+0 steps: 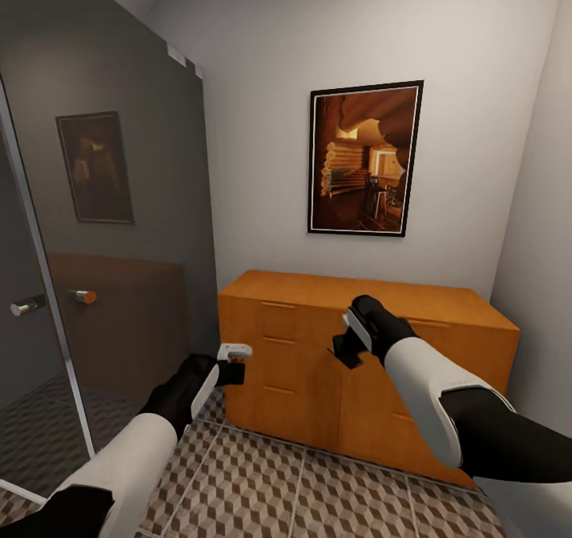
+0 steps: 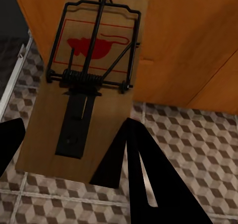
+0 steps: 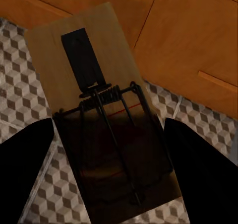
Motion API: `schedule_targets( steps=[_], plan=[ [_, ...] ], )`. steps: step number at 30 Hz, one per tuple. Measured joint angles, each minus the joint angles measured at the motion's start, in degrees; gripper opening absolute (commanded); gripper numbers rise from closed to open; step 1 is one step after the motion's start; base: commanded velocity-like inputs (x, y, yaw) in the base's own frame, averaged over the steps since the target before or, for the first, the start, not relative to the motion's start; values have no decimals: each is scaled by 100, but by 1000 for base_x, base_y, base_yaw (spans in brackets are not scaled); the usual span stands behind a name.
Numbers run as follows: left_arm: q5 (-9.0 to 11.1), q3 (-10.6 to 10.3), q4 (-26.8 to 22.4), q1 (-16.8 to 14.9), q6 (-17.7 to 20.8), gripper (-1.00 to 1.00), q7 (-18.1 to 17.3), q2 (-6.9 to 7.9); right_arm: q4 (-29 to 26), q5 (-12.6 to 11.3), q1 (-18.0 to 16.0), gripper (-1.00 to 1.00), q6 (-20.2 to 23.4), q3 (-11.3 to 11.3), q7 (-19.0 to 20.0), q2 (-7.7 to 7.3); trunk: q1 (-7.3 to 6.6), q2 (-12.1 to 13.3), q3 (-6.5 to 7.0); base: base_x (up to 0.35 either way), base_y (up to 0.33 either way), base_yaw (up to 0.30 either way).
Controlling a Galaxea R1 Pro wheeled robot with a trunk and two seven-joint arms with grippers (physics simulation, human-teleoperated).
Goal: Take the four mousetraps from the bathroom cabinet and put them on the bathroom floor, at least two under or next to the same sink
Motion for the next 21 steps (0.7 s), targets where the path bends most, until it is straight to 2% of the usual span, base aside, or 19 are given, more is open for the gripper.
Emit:
schedule_targets(
  steps=[4, 11, 21],
  plan=[
    [1, 41, 71, 1, -119, -100, 0, 9, 13, -8, 79, -100, -265, -1, 87, 0, 0, 0, 0, 0, 0, 179],
    [54, 132, 145, 1, -177, -100, -10, 185, 206, -7, 130, -100, -404, -3, 193, 3, 0, 0, 0, 0, 0, 258],
    [264, 181, 765, 1, -225, -100, -16, 348, 297, -14, 135, -100, -424, -2, 209, 21, 0, 0, 0, 0, 0, 275]
  ],
)
